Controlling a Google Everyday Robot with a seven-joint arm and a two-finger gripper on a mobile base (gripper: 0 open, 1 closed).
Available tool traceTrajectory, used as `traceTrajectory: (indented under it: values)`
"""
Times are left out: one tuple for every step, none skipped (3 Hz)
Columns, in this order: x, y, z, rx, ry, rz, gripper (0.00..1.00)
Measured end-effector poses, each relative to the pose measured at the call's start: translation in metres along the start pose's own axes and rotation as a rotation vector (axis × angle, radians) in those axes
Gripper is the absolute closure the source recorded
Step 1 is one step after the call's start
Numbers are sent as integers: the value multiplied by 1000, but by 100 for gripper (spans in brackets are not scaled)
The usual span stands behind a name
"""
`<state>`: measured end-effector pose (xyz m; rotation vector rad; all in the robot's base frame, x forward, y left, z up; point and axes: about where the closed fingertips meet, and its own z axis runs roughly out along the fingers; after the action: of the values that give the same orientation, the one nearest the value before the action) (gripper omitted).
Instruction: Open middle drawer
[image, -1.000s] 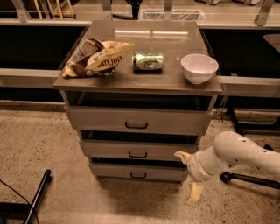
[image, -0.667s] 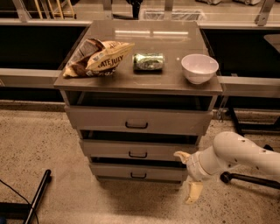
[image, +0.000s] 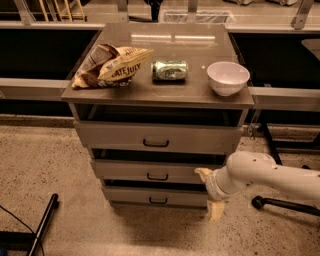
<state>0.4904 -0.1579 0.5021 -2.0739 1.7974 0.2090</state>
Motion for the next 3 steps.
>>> traceTrajectory:
  values:
    - [31, -31, 19, 95, 74, -50, 0]
    - [51, -50, 41, 138, 28, -33, 0]
    - [67, -70, 52, 117, -44, 4, 0]
